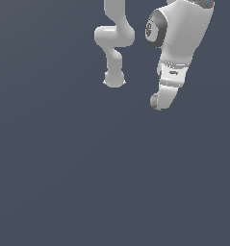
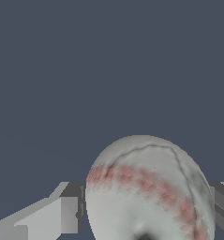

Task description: Pick up the object and move it to a goal position.

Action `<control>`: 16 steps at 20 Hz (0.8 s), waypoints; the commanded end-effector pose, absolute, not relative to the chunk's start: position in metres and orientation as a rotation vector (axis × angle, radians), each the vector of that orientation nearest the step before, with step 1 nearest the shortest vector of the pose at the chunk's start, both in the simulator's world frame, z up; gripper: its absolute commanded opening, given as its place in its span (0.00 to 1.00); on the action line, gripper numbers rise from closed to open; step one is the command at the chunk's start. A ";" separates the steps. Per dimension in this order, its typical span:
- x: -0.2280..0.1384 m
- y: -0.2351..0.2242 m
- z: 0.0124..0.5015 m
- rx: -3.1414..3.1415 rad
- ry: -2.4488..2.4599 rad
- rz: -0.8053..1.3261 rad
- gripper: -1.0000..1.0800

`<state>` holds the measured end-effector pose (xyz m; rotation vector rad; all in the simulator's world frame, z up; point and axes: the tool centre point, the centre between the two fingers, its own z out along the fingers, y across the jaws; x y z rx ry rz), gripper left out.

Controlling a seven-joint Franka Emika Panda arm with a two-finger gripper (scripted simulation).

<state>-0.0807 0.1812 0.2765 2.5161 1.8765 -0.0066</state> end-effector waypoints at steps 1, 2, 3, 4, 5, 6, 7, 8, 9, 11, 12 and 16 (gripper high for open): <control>-0.094 0.191 0.299 2.516 1.877 -0.004 0.00; -0.098 0.195 0.307 2.517 1.877 -0.003 0.00; -0.102 0.198 0.314 2.517 1.877 -0.003 0.00; -0.106 0.201 0.322 2.517 1.878 -0.003 0.00; -0.110 0.204 0.328 2.517 1.878 -0.003 0.00; -0.114 0.207 0.335 2.518 1.878 -0.002 0.00; -0.117 0.210 0.341 2.518 1.878 -0.002 0.00; -0.120 0.212 0.347 2.518 1.878 -0.002 0.00; -0.122 0.215 0.352 2.518 1.878 -0.002 0.00; -0.127 0.218 0.360 2.519 1.878 -0.001 0.00; -0.128 0.220 0.363 2.519 1.878 -0.001 0.00; -0.131 0.223 0.371 2.519 1.877 0.000 0.00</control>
